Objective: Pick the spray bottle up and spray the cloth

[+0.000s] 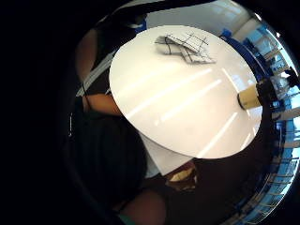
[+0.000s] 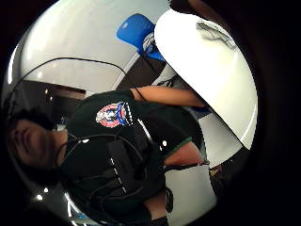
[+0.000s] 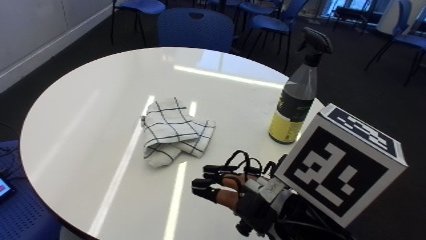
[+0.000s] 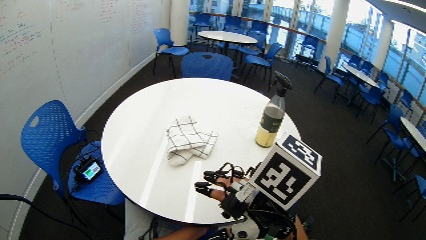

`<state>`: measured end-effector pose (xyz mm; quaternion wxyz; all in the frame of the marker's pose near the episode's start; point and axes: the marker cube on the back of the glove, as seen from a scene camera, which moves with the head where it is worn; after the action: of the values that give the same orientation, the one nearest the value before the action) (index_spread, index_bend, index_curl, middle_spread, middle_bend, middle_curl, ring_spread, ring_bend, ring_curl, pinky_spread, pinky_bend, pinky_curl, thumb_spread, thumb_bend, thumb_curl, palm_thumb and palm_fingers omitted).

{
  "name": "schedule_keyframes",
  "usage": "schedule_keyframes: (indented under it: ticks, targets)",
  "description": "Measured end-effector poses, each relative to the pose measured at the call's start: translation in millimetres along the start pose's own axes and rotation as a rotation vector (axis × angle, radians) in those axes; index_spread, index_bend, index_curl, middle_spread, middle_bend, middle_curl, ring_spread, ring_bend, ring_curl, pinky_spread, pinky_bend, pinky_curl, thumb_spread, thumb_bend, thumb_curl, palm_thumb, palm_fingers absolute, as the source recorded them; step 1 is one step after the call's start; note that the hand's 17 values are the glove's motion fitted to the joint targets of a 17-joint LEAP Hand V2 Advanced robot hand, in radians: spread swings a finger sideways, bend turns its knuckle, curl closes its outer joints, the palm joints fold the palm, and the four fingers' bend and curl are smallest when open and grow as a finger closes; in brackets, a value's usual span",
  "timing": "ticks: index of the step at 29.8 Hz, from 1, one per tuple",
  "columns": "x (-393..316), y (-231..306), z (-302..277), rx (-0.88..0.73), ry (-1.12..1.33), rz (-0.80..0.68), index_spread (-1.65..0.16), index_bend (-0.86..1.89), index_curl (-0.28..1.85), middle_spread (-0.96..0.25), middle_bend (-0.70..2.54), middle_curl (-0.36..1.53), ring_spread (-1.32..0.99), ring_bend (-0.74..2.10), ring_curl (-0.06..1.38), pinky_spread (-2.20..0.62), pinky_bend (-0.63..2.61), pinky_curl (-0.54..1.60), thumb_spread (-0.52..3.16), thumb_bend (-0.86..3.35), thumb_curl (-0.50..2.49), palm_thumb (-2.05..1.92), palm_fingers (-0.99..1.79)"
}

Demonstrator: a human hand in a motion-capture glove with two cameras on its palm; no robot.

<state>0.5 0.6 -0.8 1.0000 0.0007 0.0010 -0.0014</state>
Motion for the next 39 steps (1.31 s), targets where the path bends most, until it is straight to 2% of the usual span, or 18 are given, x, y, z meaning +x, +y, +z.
schedule_keyframes:
  ticks: [5, 13, 23, 39]
  targets:
    - [1.1, 1.7, -1.9, 0.008, 0.004, 0.006, -0.32, 0.18, 0.13, -0.03, 0.25, 0.11, 0.0, 0.34, 0.13, 0.17, 0.32, 0.14, 0.62, 0.18, 0.11, 0.37, 0.49]
    - [6.5, -1.5, -3.6, 0.021, 0.007, 0.021, -0.41, 0.17, 0.18, -0.04, 0.23, 0.18, -0.01, 0.34, 0.18, 0.22, 0.31, 0.19, 0.84, 0.13, 0.15, 0.4, 0.47]
    - [27.9, -12.7, -4.4, 0.058, 0.006, 0.087, -0.44, 0.15, 0.22, -0.04, 0.21, 0.23, -0.01, 0.34, 0.21, 0.24, 0.29, 0.24, 0.96, 0.06, 0.2, 0.43, 0.47]
    - [74.5, -23.2, -20.2, 0.212, 0.055, 0.244, -0.45, 0.14, 0.23, -0.04, 0.19, 0.28, -0.02, 0.36, 0.25, 0.24, 0.29, 0.28, 1.01, -0.02, 0.25, 0.47, 0.47]
